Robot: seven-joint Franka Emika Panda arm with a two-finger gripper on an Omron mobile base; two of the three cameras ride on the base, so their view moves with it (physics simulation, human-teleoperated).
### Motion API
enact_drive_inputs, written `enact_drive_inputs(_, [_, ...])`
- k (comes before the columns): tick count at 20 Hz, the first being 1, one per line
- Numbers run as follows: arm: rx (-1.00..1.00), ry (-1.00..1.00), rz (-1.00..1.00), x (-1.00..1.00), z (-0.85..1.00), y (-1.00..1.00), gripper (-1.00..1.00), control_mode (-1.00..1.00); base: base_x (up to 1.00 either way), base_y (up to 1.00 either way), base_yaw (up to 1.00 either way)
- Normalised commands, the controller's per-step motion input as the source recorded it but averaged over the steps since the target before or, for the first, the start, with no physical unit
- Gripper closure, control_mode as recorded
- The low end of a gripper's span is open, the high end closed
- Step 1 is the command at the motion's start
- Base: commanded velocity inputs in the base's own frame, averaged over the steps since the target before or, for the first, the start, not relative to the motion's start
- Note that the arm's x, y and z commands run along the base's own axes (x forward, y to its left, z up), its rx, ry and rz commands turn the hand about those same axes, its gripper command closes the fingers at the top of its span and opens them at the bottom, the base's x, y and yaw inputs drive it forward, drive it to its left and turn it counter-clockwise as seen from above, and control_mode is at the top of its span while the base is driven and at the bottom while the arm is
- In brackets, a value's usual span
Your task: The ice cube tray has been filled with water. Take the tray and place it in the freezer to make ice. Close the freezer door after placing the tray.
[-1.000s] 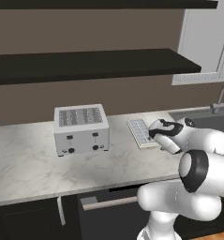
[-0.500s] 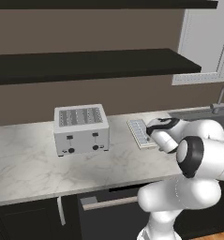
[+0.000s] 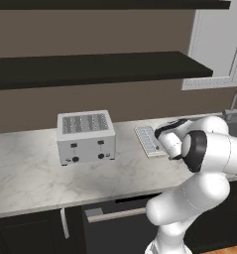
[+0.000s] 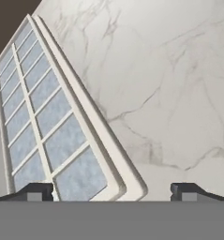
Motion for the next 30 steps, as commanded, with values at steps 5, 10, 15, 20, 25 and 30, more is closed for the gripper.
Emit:
enact_drive_inputs(5, [0.00,0.00,0.00,0.15,-0.22,-0.10,-1.00,-1.00,0.00,0.00,0.00])
enact_drive_inputs(10, [0.00,0.00,0.00,0.20,-0.18,0.00,-1.00,-1.00,0.00,0.00,0.00])
enact_drive_inputs(15, [0.00,0.00,0.00,0.06,-0.15,0.08,-1.00,-1.00,0.00,0.00,0.00])
enact_drive_inputs(20, [0.00,0.00,0.00,0.00,-0.19,0.17,-1.00,-1.00,0.00,0.00,0.00])
enact_drive_inputs(25, [0.00,0.00,0.00,0.00,-0.15,0.20,-1.00,-1.00,0.00,0.00,0.00])
enact_drive_inputs(30, [0.00,0.00,0.00,-0.03,-0.09,0.20,-1.00,-1.00,0.00,0.00,0.00])
